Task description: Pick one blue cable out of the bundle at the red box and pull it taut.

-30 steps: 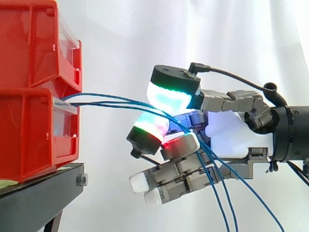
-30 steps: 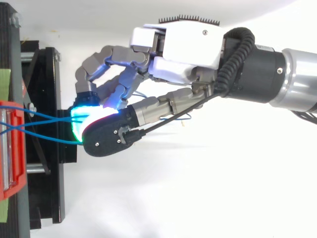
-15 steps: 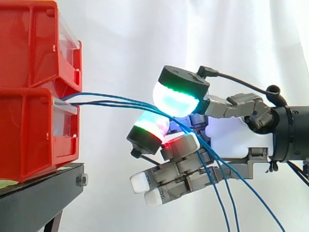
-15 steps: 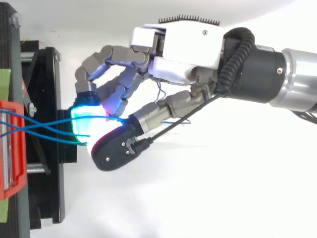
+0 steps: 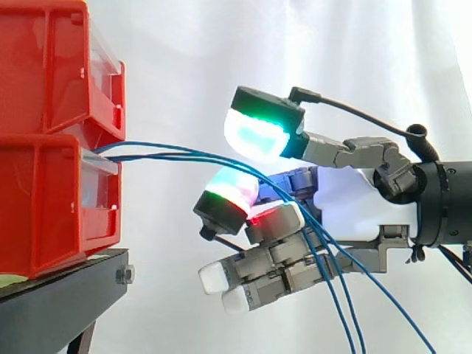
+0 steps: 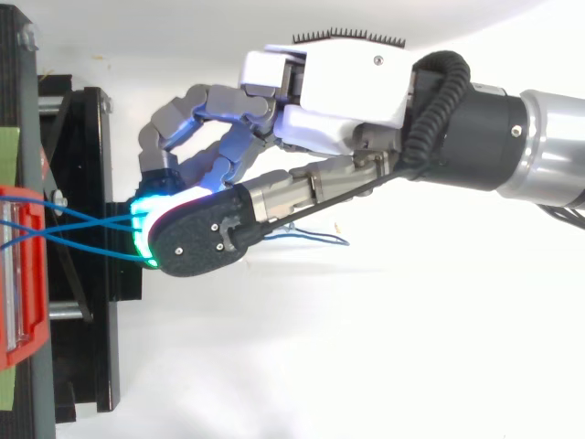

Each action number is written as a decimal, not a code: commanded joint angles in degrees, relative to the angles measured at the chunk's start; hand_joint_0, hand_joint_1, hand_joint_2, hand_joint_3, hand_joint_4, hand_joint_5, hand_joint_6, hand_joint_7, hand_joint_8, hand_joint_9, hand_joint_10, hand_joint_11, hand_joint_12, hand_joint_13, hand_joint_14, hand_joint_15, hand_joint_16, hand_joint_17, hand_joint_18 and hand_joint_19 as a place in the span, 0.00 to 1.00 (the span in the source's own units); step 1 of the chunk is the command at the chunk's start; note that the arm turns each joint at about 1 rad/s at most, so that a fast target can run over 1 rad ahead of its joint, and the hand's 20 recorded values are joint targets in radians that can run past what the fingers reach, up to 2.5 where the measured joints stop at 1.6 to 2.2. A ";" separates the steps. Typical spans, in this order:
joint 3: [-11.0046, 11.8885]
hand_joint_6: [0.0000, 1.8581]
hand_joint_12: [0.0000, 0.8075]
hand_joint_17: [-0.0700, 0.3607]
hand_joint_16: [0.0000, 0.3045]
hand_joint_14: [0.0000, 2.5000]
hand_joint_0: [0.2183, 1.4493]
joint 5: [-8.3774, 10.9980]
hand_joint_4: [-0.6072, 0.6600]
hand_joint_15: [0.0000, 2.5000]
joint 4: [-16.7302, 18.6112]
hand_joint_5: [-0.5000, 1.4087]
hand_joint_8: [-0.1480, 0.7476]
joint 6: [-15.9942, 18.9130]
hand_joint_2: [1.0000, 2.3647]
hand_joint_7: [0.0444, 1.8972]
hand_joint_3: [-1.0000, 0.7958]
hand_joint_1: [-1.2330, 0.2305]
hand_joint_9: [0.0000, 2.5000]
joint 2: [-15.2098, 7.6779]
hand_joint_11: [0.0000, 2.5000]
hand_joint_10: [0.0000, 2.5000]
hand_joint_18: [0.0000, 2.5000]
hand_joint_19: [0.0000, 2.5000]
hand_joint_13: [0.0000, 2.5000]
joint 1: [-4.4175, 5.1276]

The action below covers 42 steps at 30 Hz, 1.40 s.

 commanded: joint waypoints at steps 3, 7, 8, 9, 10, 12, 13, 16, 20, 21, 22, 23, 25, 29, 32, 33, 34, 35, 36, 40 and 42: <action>0.07 0.49 0.48 0.47 0.19 0.01 0.32 0.00 0.62 0.17 -0.04 0.18 0.56 0.00 0.01 0.55 0.41 0.37 0.47 0.00 0.57 0.00 0.21 0.14 0.29 -0.04; 0.16 0.49 0.47 0.46 0.19 0.01 0.34 0.00 0.62 0.17 -0.04 0.17 0.56 0.00 0.01 0.55 0.42 0.32 0.47 0.00 0.57 0.00 0.21 0.14 0.29 -0.04; 0.16 0.50 0.47 0.46 0.19 0.01 0.35 0.00 0.62 0.18 -0.13 0.17 0.56 0.00 0.01 0.54 0.41 0.31 0.47 0.00 0.58 0.00 0.21 0.14 0.29 0.05; 0.16 0.50 0.47 0.46 0.19 0.01 0.36 0.00 0.60 0.17 -0.13 0.17 0.56 0.00 0.01 0.54 0.40 0.30 0.47 0.00 0.58 0.00 0.21 0.13 0.29 0.05; 0.16 0.50 0.47 0.46 0.19 0.01 0.37 0.00 0.60 0.17 -0.13 0.17 0.56 0.00 0.01 0.54 0.40 0.29 0.47 0.00 0.58 0.00 0.22 0.13 0.29 -0.04; 0.25 0.50 0.47 0.46 0.18 0.01 0.40 0.00 0.57 0.17 -0.13 0.17 0.54 0.00 0.01 0.53 0.35 0.25 0.46 0.00 0.58 0.00 0.22 0.12 0.29 -0.04; 0.25 0.50 0.47 0.46 0.19 0.01 0.40 0.00 0.57 0.17 -0.13 0.17 0.54 0.00 0.01 0.53 0.35 0.25 0.46 0.00 0.58 0.00 0.22 0.12 0.29 -0.04; 0.25 0.50 0.46 0.46 0.18 0.01 0.44 0.00 0.56 0.17 -0.13 0.17 0.54 0.00 0.00 0.52 0.28 0.22 0.46 0.00 0.58 0.00 0.22 0.11 0.29 -0.04; 0.25 0.50 0.46 0.45 0.18 0.01 0.44 0.00 0.59 0.17 -0.13 0.17 0.54 0.00 0.00 0.52 0.28 0.19 0.45 0.00 0.57 0.00 0.22 0.10 0.29 -0.04; 0.25 0.50 0.46 0.45 0.18 0.01 0.39 0.00 0.60 0.17 -0.13 0.17 0.54 0.00 0.00 0.53 0.28 0.19 0.45 0.00 0.57 0.00 0.22 0.11 0.29 -0.04; 0.25 0.50 0.46 0.45 0.18 0.01 0.36 0.00 0.60 0.17 -0.13 0.17 0.55 0.00 0.00 0.53 0.28 0.18 0.45 0.00 0.57 0.00 0.22 0.11 0.29 -0.04; 0.25 0.50 0.46 0.46 0.18 0.01 0.31 0.00 0.60 0.17 -0.13 0.17 0.54 0.00 0.00 0.53 0.28 0.18 0.45 0.00 0.57 0.00 0.21 0.11 0.28 -0.04; 0.25 0.49 0.49 0.48 0.20 0.01 0.24 0.00 0.61 0.18 -0.13 0.17 0.57 0.00 0.00 0.52 0.28 0.20 0.45 0.00 0.58 0.00 0.21 0.12 0.28 -0.04; 0.25 0.49 0.54 0.53 0.23 0.01 0.16 0.00 0.62 0.17 -0.13 0.18 0.64 -0.08 0.00 0.51 0.28 0.37 0.47 0.00 0.55 0.00 0.23 0.13 0.29 -0.04; 0.25 0.48 0.49 0.47 0.20 0.01 0.26 0.00 0.60 0.18 -0.13 0.18 0.56 0.00 0.00 0.56 0.28 0.54 0.47 -0.09 0.55 0.00 0.19 0.15 0.28 -0.04; 0.25 0.48 0.48 0.47 0.19 0.01 0.27 0.00 0.59 0.18 -0.13 0.18 0.56 0.00 0.00 0.56 0.28 0.54 0.47 0.00 0.55 0.00 0.19 0.15 0.28 -0.04; 0.25 0.48 0.48 0.47 0.19 0.01 0.27 0.08 0.59 0.18 -0.13 0.18 0.55 -0.08 0.00 0.56 0.28 0.54 0.47 0.00 0.55 0.00 0.19 0.15 0.28 -0.04; 0.25 0.48 0.48 0.46 0.19 0.01 0.29 0.08 0.59 0.18 -0.13 0.18 0.55 -0.08 0.00 0.56 0.29 0.53 0.47 0.00 0.55 0.00 0.19 0.16 0.28 -0.04; 0.25 0.48 0.48 0.46 0.19 0.01 0.30 0.00 0.59 0.18 -0.13 0.18 0.55 -0.08 0.00 0.55 0.31 0.53 0.47 0.00 0.55 0.00 0.19 0.16 0.28 0.05; 0.25 0.47 0.47 0.46 0.18 0.01 0.31 0.00 0.60 0.18 -0.04 0.18 0.54 -0.17 0.01 0.54 0.34 0.50 0.47 0.00 0.55 0.00 0.19 0.16 0.28 0.05; 0.25 0.47 0.48 0.46 0.18 0.01 0.31 0.08 0.61 0.18 -0.04 0.18 0.55 -0.17 0.01 0.53 0.36 0.48 0.47 0.00 0.55 0.00 0.19 0.16 0.28 -0.04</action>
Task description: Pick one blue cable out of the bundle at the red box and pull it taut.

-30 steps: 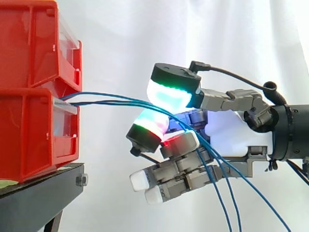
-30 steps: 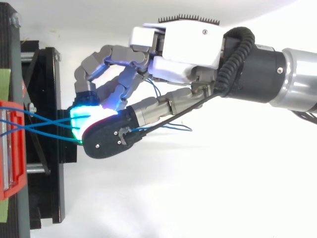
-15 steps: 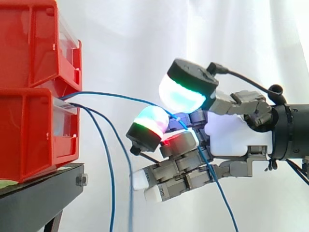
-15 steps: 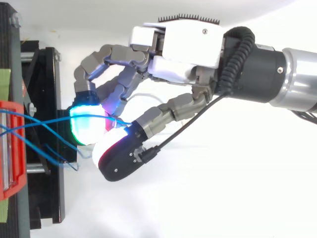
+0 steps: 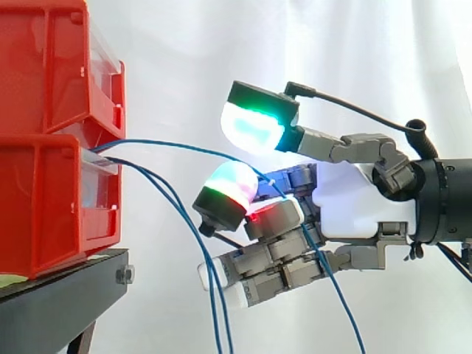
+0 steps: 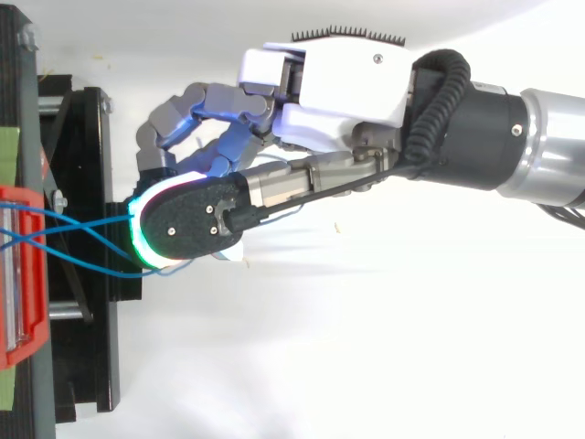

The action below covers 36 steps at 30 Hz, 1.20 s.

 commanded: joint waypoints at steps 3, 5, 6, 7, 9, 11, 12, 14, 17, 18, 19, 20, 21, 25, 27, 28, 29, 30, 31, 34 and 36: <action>-0.01 0.47 0.48 0.45 0.18 0.01 0.31 -0.03 0.61 0.18 0.02 0.18 0.55 -0.11 0.01 0.54 0.38 0.44 0.47 -0.08 0.56 0.00 0.20 0.15 0.28 -0.03; -0.01 0.47 0.49 0.46 0.19 0.01 0.31 -0.03 0.62 0.18 -0.07 0.19 0.55 -0.11 0.01 0.55 0.39 0.41 0.48 -0.08 0.56 0.00 0.21 0.15 0.29 -0.03; -0.01 0.47 0.49 0.47 0.19 0.01 0.31 -0.03 0.62 0.18 -0.07 0.19 0.56 -0.19 0.01 0.55 0.40 0.41 0.48 0.00 0.56 0.00 0.21 0.15 0.29 -0.03; -0.01 0.47 0.49 0.46 0.19 0.01 0.31 0.06 0.62 0.18 -0.07 0.19 0.56 -0.28 0.01 0.55 0.41 0.40 0.48 0.00 0.56 0.00 0.21 0.15 0.29 -0.03; -0.01 0.48 0.50 0.47 0.20 0.01 0.31 0.23 0.63 0.18 -0.07 0.19 0.58 -0.28 0.01 0.56 0.42 0.37 0.48 0.00 0.56 0.00 0.22 0.14 0.30 -0.03; -0.01 0.48 0.50 0.48 0.20 0.01 0.31 0.15 0.63 0.18 -0.07 0.19 0.58 -0.28 0.01 0.56 0.44 0.35 0.48 0.00 0.56 0.00 0.23 0.14 0.30 -0.03; -0.01 0.48 0.51 0.48 0.20 0.01 0.31 0.15 0.64 0.18 -0.07 0.19 0.59 -0.28 0.01 0.57 0.44 0.34 0.48 0.00 0.56 0.00 0.23 0.14 0.30 -0.03; -0.01 0.48 0.50 0.48 0.20 0.01 0.31 0.15 0.64 0.17 0.11 0.19 0.59 -0.37 0.01 0.56 0.44 0.33 0.48 0.00 0.56 0.00 0.23 0.14 0.30 -0.03; -0.01 0.48 0.48 0.46 0.19 0.01 0.27 0.15 0.64 0.18 0.20 0.19 0.56 -0.63 0.00 0.54 0.32 0.40 0.48 0.00 0.55 0.00 0.22 0.15 0.29 -0.03; -0.01 0.47 0.49 0.47 0.19 0.01 0.25 0.15 0.64 0.18 0.20 0.19 0.57 -0.90 0.00 0.55 0.30 0.46 0.49 0.00 0.56 0.00 0.22 0.15 0.30 -0.03; -0.01 0.47 0.49 0.47 0.19 0.01 0.25 0.15 0.64 0.18 0.20 0.19 0.57 -1.16 0.00 0.55 0.29 0.48 0.49 -0.08 0.56 0.00 0.22 0.16 0.30 -0.03; -0.01 0.46 0.49 0.47 0.19 0.01 0.26 0.15 0.62 0.18 0.20 0.19 0.56 -1.25 0.00 0.55 0.29 0.52 0.50 0.00 0.55 0.00 0.22 0.16 0.30 -0.03; -0.01 0.46 0.48 0.46 0.19 0.01 0.27 0.23 0.61 0.18 0.20 0.19 0.56 -1.25 0.00 0.54 0.30 0.56 0.50 0.00 0.56 0.01 0.22 0.16 0.30 -0.03; -0.01 0.43 0.48 0.45 0.18 0.01 0.30 0.50 0.62 0.18 0.11 0.20 0.54 -1.34 0.01 0.53 0.34 0.57 0.49 0.00 0.56 0.00 0.21 0.17 0.29 -0.03; 0.08 0.42 0.48 0.45 0.18 0.01 0.32 0.67 0.65 0.18 0.11 0.21 0.54 -1.34 0.01 0.54 0.39 0.53 0.50 0.00 0.55 0.01 0.22 0.17 0.30 -0.03; -0.01 0.41 0.49 0.46 0.19 0.01 0.32 0.67 0.65 0.18 0.20 0.21 0.55 -1.34 0.01 0.55 0.39 0.52 0.50 0.00 0.55 0.00 0.22 0.17 0.30 -0.03; 0.08 0.40 0.49 0.46 0.19 0.01 0.32 0.67 0.65 0.18 0.20 0.21 0.56 -1.42 0.01 0.56 0.41 0.51 0.50 0.00 0.56 0.00 0.22 0.16 0.30 -0.03; 0.08 0.40 0.50 0.46 0.19 0.01 0.33 0.67 0.65 0.18 0.20 0.21 0.56 -1.42 0.01 0.55 0.42 0.49 0.50 0.00 0.55 0.00 0.23 0.16 0.30 -0.03; 0.08 0.40 0.50 0.47 0.19 0.01 0.33 0.67 0.65 0.18 0.20 0.21 0.57 -1.51 0.01 0.54 0.43 0.48 0.50 0.00 0.55 0.00 0.23 0.16 0.31 -0.03; 0.08 0.40 0.51 0.48 0.20 0.01 0.33 0.67 0.66 0.18 0.28 0.21 0.58 -1.60 0.01 0.53 0.46 0.46 0.50 0.00 0.55 0.00 0.24 0.15 0.31 -0.03; 0.17 0.39 0.51 0.48 0.20 0.01 0.32 0.67 0.65 0.18 0.28 0.22 0.58 -1.69 0.01 0.54 0.47 0.45 0.50 0.00 0.55 0.00 0.24 0.16 0.31 -0.03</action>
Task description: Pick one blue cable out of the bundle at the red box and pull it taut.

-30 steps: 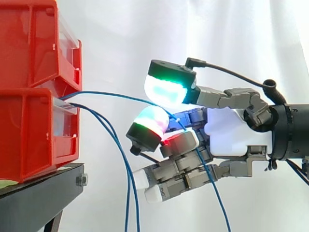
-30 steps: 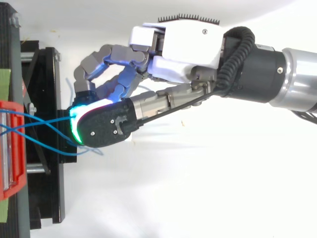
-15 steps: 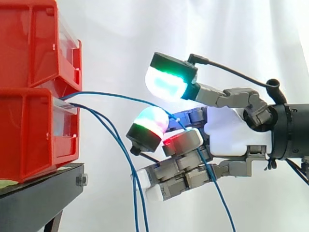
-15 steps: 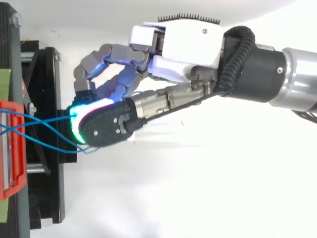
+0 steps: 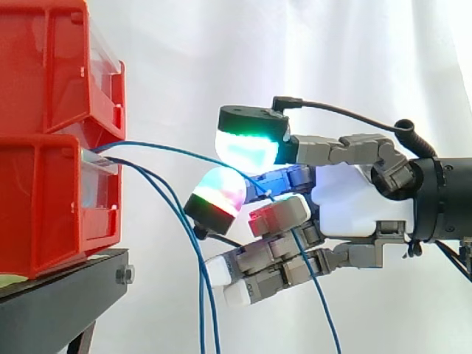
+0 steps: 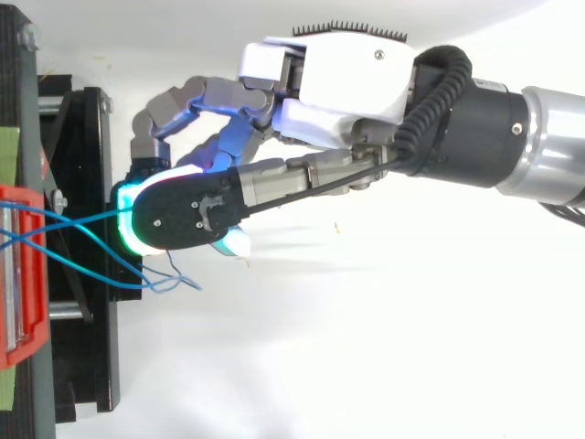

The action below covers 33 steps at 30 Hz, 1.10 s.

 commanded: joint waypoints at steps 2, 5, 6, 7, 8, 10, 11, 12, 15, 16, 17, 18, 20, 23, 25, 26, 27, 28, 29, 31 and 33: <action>0.00 0.39 0.51 0.48 0.20 0.01 0.32 0.01 0.65 0.18 0.05 0.22 0.58 -0.10 0.01 0.55 0.47 0.43 0.50 0.01 0.55 0.00 0.24 0.15 0.31 0.00; 0.08 0.39 0.51 0.47 0.20 0.01 0.32 0.01 0.64 0.18 0.05 0.22 0.58 -0.10 0.01 0.55 0.48 0.42 0.50 0.01 0.55 0.00 0.24 0.15 0.31 0.00; 0.08 0.38 0.51 0.48 0.20 0.01 0.32 0.01 0.65 0.18 0.05 0.22 0.58 -0.10 0.01 0.56 0.48 0.40 0.50 0.01 0.55 0.00 0.24 0.15 0.31 0.00; 0.08 0.39 0.51 0.48 0.20 0.01 0.32 0.01 0.64 0.18 0.05 0.22 0.58 -0.10 0.01 0.56 0.48 0.39 0.50 0.01 0.56 0.00 0.24 0.15 0.31 0.00; 0.08 0.39 0.51 0.48 0.20 0.01 0.31 0.01 0.65 0.18 0.05 0.22 0.58 -0.10 0.01 0.56 0.48 0.39 0.50 0.01 0.55 0.00 0.24 0.15 0.31 0.00; 0.08 0.39 0.51 0.48 0.20 0.01 0.31 0.01 0.64 0.18 0.05 0.21 0.58 -0.10 0.01 0.56 0.48 0.37 0.49 0.01 0.56 0.00 0.24 0.15 0.30 0.00; 0.17 0.40 0.51 0.48 0.20 0.01 0.30 0.01 0.65 0.18 0.05 0.21 0.59 -0.10 0.01 0.56 0.47 0.36 0.49 0.01 0.55 0.00 0.24 0.14 0.30 0.00; 0.17 0.40 0.51 0.48 0.20 0.01 0.30 0.01 0.65 0.18 0.05 0.21 0.59 -0.10 0.01 0.56 0.47 0.35 0.49 0.01 0.55 0.00 0.24 0.14 0.30 0.00; 0.35 0.41 0.51 0.48 0.20 0.01 0.30 0.01 0.66 0.18 0.05 0.20 0.59 -0.10 0.01 0.56 0.46 0.33 0.49 0.01 0.55 0.00 0.24 0.14 0.30 0.00; 0.52 0.41 0.51 0.48 0.20 0.01 0.30 0.01 0.66 0.18 -0.04 0.20 0.58 -0.18 0.01 0.56 0.46 0.33 0.49 0.01 0.55 0.00 0.24 0.14 0.30 0.00; 0.44 0.42 0.51 0.48 0.20 0.01 0.30 0.01 0.66 0.18 -0.13 0.20 0.58 -0.18 0.01 0.55 0.46 0.33 0.48 0.01 0.55 0.00 0.23 0.14 0.30 0.00; 0.52 0.42 0.51 0.48 0.20 0.01 0.30 0.01 0.66 0.18 -0.13 0.20 0.58 -0.27 0.01 0.56 0.46 0.32 0.48 0.01 0.55 0.00 0.23 0.15 0.30 0.00; 0.70 0.42 0.50 0.48 0.20 0.01 0.30 0.01 0.66 0.18 -0.21 0.20 0.58 -0.45 0.01 0.56 0.45 0.32 0.48 0.01 0.55 0.00 0.23 0.14 0.30 0.00; 1.23 0.43 0.49 0.47 0.19 0.01 0.30 0.01 0.66 0.18 -0.21 0.20 0.57 -0.71 0.01 0.56 0.44 0.30 0.48 0.01 0.56 0.00 0.22 0.15 0.29 0.00; 1.40 0.43 0.49 0.46 0.19 0.01 0.30 0.01 0.66 0.18 -0.21 0.20 0.56 -0.89 0.01 0.56 0.43 0.30 0.47 0.01 0.56 0.00 0.22 0.15 0.29 0.00; 1.58 0.43 0.48 0.46 0.19 0.01 0.30 0.01 0.66 0.18 -0.21 0.20 0.56 -1.06 0.01 0.56 0.43 0.29 0.47 0.01 0.56 0.00 0.22 0.15 0.29 0.00; 1.58 0.43 0.48 0.46 0.19 0.01 0.31 0.01 0.66 0.18 -0.21 0.20 0.55 -1.15 0.01 0.56 0.41 0.29 0.47 0.01 0.56 0.00 0.21 0.15 0.29 0.00; 1.58 0.43 0.47 0.45 0.18 0.01 0.31 0.01 0.66 0.18 -0.21 0.19 0.55 -1.15 0.01 0.56 0.41 0.28 0.47 0.01 0.56 0.00 0.21 0.15 0.28 0.00; 1.67 0.43 0.47 0.45 0.18 0.01 0.31 0.01 0.65 0.18 -0.21 0.19 0.55 -1.15 0.01 0.55 0.40 0.27 0.47 0.01 0.56 0.00 0.21 0.15 0.28 0.00; 1.67 0.43 0.47 0.45 0.18 0.01 0.31 0.01 0.66 0.18 -0.21 0.19 0.55 -1.15 0.01 0.55 0.38 0.27 0.47 0.01 0.56 0.01 0.21 0.15 0.28 0.00; 1.67 0.44 0.48 0.45 0.18 0.01 0.31 0.01 0.66 0.18 -0.30 0.19 0.55 -1.68 0.01 0.55 0.37 0.26 0.47 0.01 0.56 0.00 0.21 0.15 0.28 -0.26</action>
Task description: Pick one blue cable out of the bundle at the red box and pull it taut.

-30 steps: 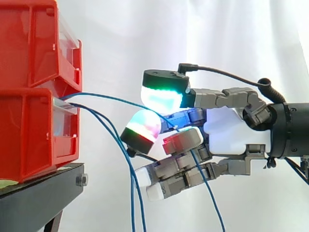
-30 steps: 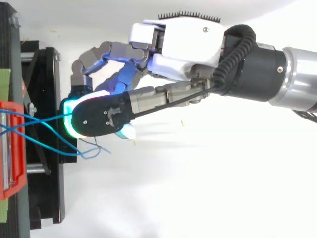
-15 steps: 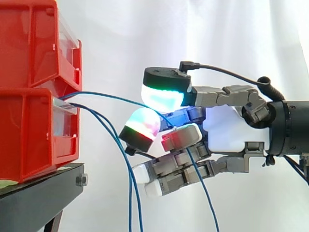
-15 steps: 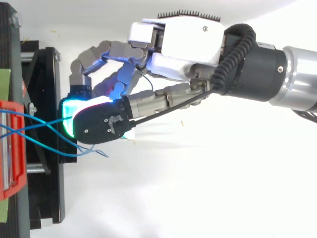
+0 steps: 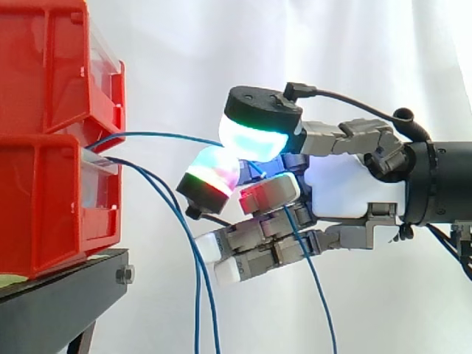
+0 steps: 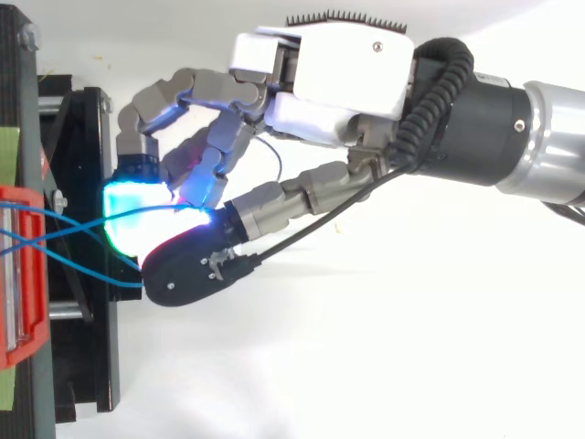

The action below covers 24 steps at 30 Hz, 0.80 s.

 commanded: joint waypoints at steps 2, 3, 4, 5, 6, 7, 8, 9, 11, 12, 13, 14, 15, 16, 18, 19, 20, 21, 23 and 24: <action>0.04 0.44 0.47 0.45 0.18 0.01 0.31 0.00 0.66 0.18 -0.24 0.19 0.54 -0.89 0.01 0.55 0.35 0.26 0.47 0.00 0.55 0.00 0.21 0.15 0.28 -0.29; -0.05 0.44 0.47 0.45 0.18 0.01 0.30 0.00 0.66 0.18 -0.51 0.19 0.55 -0.97 0.00 0.55 0.33 0.26 0.47 0.00 0.56 0.00 0.21 0.15 0.28 -0.38; -0.05 0.44 0.47 0.45 0.18 0.01 0.30 0.00 0.66 0.18 -0.51 0.19 0.55 -0.97 0.00 0.55 0.32 0.27 0.47 0.00 0.56 0.00 0.21 0.15 0.28 -0.38; 0.04 0.44 0.48 0.46 0.18 0.01 0.28 -0.08 0.66 0.18 -0.95 0.19 0.55 -1.06 0.00 0.54 0.30 0.29 0.47 0.00 0.56 0.00 0.21 0.16 0.29 -0.47; 0.04 0.44 0.49 0.46 0.19 0.01 0.26 -0.08 0.66 0.18 -1.03 0.19 0.57 -1.06 0.00 0.54 0.28 0.31 0.48 0.00 0.55 0.00 0.22 0.16 0.29 -0.47; -0.05 0.44 0.49 0.46 0.19 0.01 0.26 0.00 0.66 0.18 -1.30 0.19 0.57 -0.97 0.00 0.54 0.28 0.32 0.48 0.00 0.55 0.00 0.22 0.16 0.29 -0.47; 0.04 0.44 0.49 0.47 0.19 0.01 0.24 0.00 0.66 0.18 -1.39 0.19 0.57 -0.97 0.00 0.53 0.28 0.35 0.48 0.00 0.55 0.00 0.22 0.16 0.29 -0.47; 0.04 0.44 0.49 0.47 0.19 0.01 0.24 0.00 0.65 0.18 -1.56 0.19 0.57 -0.97 0.00 0.53 0.28 0.37 0.48 0.00 0.56 0.00 0.22 0.16 0.29 -0.47; 0.04 0.44 0.50 0.47 0.19 0.01 0.24 0.00 0.65 0.18 -1.74 0.20 0.58 -0.97 0.00 0.53 0.28 0.43 0.49 0.00 0.55 0.00 0.22 0.16 0.30 -0.47; 0.04 0.44 0.48 0.46 0.18 0.01 0.28 0.00 0.64 0.18 -1.82 0.20 0.56 -0.97 0.00 0.54 0.28 0.48 0.50 0.00 0.56 0.00 0.22 0.17 0.30 -0.47; 0.04 0.44 0.48 0.45 0.18 0.01 0.29 0.00 0.63 0.18 -1.91 0.20 0.56 -0.97 0.00 0.54 0.29 0.49 0.50 0.00 0.56 0.00 0.23 0.17 0.30 -0.47; 0.04 0.44 0.48 0.44 0.18 0.01 0.31 0.00 0.63 0.18 -2.00 0.20 0.54 -0.97 0.00 0.54 0.32 0.51 0.52 0.00 0.58 0.00 0.23 0.17 0.31 -0.56; 0.04 0.44 0.48 0.44 0.18 0.01 0.32 0.00 0.63 0.19 -2.26 0.20 0.53 -0.97 0.01 0.54 0.34 0.52 0.53 0.00 0.60 0.00 0.23 0.18 0.31 -0.56; 0.04 0.44 0.48 0.45 0.18 0.01 0.32 0.00 0.63 0.19 -2.44 0.20 0.53 -0.97 0.01 0.54 0.35 0.52 0.53 0.00 0.60 0.00 0.24 0.18 0.31 -0.56; 0.04 0.44 0.48 0.44 0.18 0.01 0.32 0.00 0.64 0.19 -2.70 0.20 0.54 -0.97 0.01 0.53 0.38 0.51 0.53 0.00 0.59 0.00 0.24 0.18 0.31 -0.56; 0.04 0.43 0.48 0.44 0.18 0.01 0.32 0.00 0.64 0.19 -2.79 0.20 0.54 -0.97 0.01 0.53 0.38 0.50 0.53 0.00 0.60 0.00 0.24 0.18 0.31 -0.56; 0.04 0.42 0.49 0.44 0.18 0.01 0.32 0.00 0.65 0.19 -2.88 0.21 0.54 -0.97 0.01 0.53 0.40 0.49 0.53 0.00 0.60 0.00 0.24 0.18 0.32 -0.56; 0.04 0.41 0.49 0.45 0.18 0.01 0.32 0.00 0.65 0.19 -2.88 0.21 0.54 -0.97 0.01 0.54 0.42 0.47 0.53 0.00 0.59 0.00 0.25 0.18 0.32 -0.56; 0.04 0.41 0.49 0.45 0.18 0.01 0.32 0.00 0.64 0.19 -2.88 0.21 0.55 -0.97 0.01 0.54 0.43 0.45 0.53 0.00 0.60 0.00 0.25 0.18 0.32 -0.56; 0.04 0.41 0.50 0.46 0.18 0.01 0.32 0.00 0.64 0.19 -2.88 0.21 0.56 -0.97 0.01 0.54 0.44 0.43 0.53 0.00 0.60 0.00 0.26 0.18 0.32 -0.56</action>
